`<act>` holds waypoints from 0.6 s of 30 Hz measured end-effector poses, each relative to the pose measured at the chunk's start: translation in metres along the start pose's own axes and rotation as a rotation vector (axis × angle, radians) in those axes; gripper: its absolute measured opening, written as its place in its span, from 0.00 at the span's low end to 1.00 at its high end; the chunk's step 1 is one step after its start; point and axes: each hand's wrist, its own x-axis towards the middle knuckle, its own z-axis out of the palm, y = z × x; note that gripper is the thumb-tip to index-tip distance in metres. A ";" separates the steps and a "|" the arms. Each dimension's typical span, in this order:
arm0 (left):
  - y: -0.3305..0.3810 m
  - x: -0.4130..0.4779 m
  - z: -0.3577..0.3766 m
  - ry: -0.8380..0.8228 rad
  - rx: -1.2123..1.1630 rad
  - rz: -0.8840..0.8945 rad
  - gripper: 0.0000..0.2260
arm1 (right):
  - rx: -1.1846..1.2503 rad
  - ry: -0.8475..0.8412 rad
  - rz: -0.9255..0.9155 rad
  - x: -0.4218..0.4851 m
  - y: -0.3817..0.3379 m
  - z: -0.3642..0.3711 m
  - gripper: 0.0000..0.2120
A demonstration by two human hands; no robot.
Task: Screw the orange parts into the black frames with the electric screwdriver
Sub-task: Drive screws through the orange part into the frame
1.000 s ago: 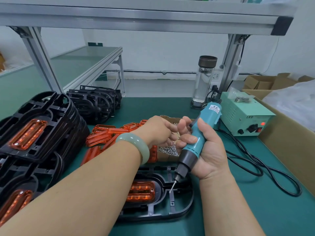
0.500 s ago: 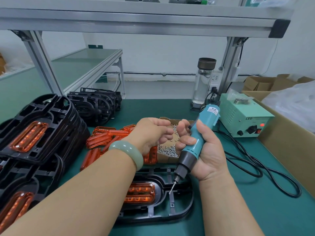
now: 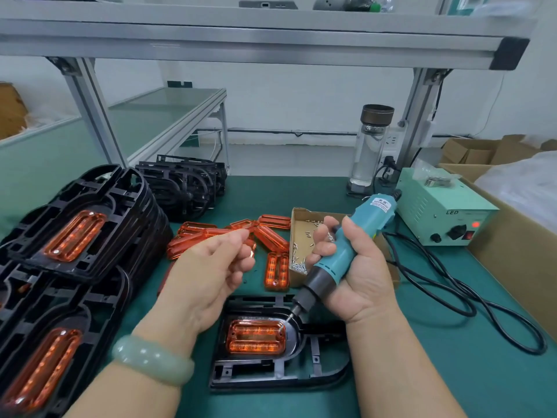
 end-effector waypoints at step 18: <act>-0.019 -0.032 -0.025 0.015 -0.272 0.038 0.09 | 0.174 0.127 -0.195 0.003 0.021 0.011 0.05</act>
